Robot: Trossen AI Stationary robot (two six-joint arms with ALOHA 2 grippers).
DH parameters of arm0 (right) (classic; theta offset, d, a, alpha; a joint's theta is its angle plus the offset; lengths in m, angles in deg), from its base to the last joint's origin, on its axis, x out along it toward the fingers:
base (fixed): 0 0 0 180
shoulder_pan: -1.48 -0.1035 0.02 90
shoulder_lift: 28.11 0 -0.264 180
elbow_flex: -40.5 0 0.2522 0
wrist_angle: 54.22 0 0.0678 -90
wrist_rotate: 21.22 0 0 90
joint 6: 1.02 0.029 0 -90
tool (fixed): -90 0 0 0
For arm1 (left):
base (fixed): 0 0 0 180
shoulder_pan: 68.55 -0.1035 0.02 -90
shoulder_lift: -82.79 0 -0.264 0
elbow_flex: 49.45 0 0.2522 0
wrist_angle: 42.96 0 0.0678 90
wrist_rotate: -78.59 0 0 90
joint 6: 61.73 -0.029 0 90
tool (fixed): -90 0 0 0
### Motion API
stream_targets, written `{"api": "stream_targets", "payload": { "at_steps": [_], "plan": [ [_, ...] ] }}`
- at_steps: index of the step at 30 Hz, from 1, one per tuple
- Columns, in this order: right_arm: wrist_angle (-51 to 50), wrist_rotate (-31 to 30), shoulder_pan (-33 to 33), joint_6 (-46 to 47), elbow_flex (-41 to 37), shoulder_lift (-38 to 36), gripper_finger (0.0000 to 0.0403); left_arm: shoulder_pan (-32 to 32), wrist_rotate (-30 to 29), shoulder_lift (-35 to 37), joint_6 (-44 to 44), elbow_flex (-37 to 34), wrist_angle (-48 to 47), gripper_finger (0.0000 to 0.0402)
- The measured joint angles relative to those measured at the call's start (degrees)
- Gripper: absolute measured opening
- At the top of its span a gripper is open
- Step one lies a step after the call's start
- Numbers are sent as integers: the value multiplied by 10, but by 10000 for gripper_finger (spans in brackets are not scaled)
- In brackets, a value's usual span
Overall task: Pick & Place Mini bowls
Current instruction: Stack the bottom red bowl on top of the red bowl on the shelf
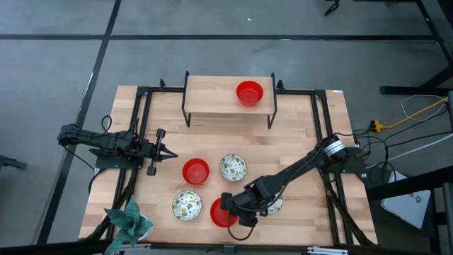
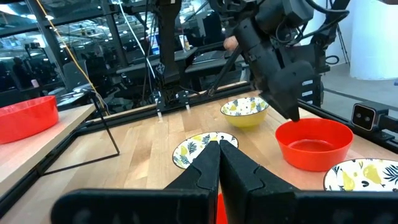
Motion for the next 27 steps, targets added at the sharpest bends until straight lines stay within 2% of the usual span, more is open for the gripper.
{"api": "stream_targets", "payload": {
  "at_steps": [12,20,23,27],
  "plan": [
    [2,-3,1,-35,0,20,184,0,0,0,0,0,0,4],
    [18,-30,4,-60,0,29,183,0,1,0,0,0,0,4],
    [18,-31,5,-58,0,29,167,0,1,0,0,0,0,4],
    [18,-31,5,-58,0,29,125,0,1,0,0,0,0,4]
  ]
}}
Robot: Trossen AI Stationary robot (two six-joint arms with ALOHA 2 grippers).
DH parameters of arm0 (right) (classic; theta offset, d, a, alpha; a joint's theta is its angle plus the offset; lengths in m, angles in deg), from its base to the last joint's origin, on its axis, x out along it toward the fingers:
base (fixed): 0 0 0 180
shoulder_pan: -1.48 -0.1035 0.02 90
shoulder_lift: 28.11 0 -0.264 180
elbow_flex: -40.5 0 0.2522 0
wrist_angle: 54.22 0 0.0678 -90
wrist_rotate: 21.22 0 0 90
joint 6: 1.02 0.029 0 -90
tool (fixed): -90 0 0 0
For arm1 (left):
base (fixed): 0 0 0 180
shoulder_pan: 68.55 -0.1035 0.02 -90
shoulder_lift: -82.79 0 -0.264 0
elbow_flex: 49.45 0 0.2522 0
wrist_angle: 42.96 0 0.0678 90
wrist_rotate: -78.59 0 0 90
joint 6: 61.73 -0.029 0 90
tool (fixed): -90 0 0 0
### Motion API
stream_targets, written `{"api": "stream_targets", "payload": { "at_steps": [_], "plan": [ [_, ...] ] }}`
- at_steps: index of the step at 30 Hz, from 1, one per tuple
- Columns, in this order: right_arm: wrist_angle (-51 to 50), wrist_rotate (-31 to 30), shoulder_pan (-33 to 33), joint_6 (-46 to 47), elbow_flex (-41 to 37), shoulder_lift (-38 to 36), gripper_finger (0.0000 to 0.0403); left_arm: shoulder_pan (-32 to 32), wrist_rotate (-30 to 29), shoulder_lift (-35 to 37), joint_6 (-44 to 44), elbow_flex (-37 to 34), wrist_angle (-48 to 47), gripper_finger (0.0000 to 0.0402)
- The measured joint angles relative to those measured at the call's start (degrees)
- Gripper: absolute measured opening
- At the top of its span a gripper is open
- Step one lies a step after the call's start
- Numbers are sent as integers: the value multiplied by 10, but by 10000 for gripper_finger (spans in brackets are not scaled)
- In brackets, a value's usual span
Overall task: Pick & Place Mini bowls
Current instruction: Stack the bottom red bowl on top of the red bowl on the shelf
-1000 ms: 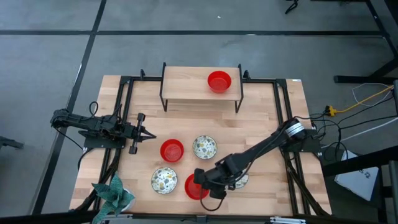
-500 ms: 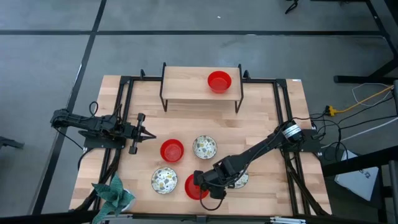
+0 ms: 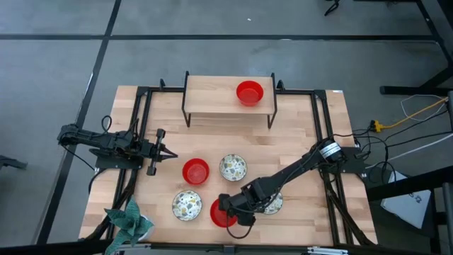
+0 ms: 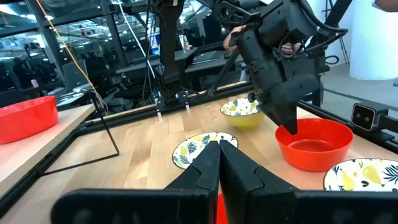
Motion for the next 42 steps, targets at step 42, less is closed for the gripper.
{"api": "stream_targets", "payload": {
  "at_steps": [42],
  "plan": [
    [-27,-69,-14,45,56,-2,2,0,0,0,0,0,0,4]
  ]
}}
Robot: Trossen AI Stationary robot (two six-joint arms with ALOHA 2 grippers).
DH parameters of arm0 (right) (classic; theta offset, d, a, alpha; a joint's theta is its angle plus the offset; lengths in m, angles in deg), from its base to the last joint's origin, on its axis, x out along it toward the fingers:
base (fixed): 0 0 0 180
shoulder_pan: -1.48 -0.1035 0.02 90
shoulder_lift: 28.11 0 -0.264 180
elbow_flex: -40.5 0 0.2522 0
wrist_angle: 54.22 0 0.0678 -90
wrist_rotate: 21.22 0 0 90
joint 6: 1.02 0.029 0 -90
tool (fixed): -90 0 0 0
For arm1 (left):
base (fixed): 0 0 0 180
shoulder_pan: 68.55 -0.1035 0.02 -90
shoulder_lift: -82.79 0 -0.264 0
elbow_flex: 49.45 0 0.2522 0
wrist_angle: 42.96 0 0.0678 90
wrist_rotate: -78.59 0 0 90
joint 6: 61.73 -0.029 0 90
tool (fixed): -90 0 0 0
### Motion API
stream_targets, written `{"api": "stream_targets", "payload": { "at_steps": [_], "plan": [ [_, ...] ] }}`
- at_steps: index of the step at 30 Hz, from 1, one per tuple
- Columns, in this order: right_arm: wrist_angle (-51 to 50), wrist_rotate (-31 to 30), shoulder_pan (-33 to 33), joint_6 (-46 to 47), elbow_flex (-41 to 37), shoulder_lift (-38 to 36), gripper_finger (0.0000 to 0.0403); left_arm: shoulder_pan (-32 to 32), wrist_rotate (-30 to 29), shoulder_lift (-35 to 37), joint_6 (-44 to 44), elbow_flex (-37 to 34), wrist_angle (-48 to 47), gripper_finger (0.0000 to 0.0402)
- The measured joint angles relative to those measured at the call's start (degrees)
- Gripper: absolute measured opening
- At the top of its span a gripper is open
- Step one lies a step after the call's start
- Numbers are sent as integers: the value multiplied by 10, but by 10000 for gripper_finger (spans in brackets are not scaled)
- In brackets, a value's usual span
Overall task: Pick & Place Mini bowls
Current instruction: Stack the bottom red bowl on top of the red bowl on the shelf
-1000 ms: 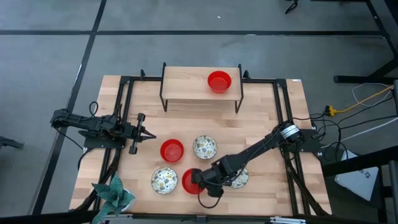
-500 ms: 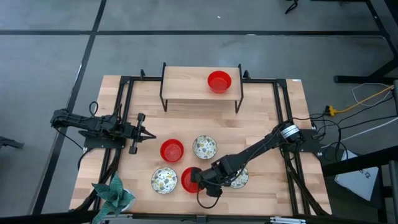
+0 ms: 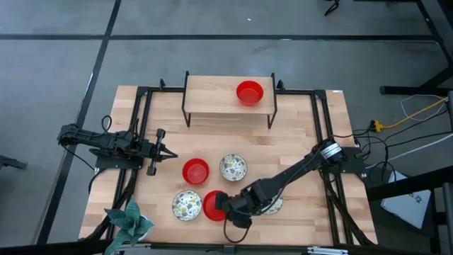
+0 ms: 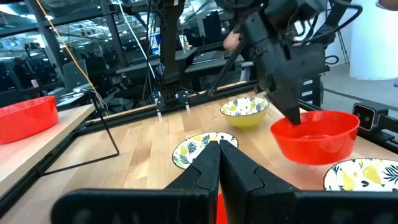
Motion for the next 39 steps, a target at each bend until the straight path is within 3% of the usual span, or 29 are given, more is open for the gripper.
{"api": "stream_targets", "payload": {
  "at_steps": [6,17,32,39],
  "plan": [
    [-75,-50,-11,7,56,0,2,0,0,0,0,0,0,4],
    [-177,-85,-6,64,148,0,2,0,0,0,0,0,0,4],
    [-284,-130,51,78,282,-1,2,0,0,0,0,0,0,4],
    [-381,-141,92,103,353,-1,2,0,0,0,0,0,0,4]
  ]
}}
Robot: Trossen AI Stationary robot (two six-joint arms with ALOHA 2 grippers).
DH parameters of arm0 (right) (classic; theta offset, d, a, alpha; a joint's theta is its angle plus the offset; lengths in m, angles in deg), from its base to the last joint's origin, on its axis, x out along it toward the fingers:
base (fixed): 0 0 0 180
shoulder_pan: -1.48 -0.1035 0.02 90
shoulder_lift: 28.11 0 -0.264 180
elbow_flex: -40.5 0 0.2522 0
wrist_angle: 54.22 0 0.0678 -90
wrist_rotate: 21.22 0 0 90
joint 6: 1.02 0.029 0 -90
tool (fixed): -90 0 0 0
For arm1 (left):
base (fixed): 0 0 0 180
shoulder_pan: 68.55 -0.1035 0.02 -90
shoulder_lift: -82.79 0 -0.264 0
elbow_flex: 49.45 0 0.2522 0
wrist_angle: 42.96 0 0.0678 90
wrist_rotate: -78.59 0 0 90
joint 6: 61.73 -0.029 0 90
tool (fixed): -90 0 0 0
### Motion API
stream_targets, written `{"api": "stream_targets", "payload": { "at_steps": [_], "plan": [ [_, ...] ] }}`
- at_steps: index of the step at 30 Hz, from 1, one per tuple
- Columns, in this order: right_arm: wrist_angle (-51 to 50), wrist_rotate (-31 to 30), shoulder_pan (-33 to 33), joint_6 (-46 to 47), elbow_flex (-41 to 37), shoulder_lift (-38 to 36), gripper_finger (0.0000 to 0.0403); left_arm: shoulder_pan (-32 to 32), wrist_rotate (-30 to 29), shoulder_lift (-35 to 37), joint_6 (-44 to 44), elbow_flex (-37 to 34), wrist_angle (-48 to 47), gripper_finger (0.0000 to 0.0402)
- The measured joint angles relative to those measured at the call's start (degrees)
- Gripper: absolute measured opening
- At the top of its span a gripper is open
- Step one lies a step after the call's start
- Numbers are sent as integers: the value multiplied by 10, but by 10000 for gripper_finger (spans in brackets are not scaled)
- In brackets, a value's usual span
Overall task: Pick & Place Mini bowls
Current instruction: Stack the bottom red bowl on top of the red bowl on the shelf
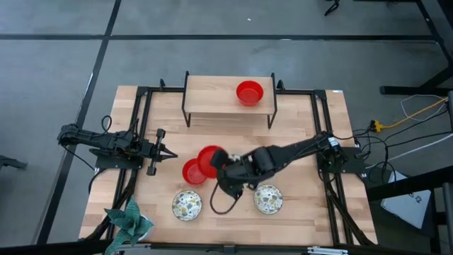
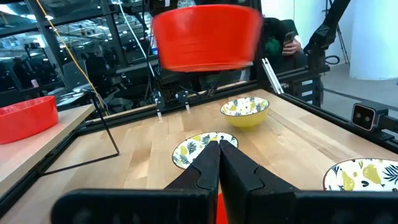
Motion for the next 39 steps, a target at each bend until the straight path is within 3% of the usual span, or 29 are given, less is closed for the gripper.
{"api": "stream_targets", "payload": {
  "at_steps": [4,24,39],
  "plan": [
    [-37,0,30,4,38,-2,2,0,0,0,0,0,0,4],
    [-83,-2,201,11,29,-106,2,0,0,0,0,0,0,4],
    [-105,109,358,-11,28,-115,3,0,0,0,0,0,0,4]
  ]
}}
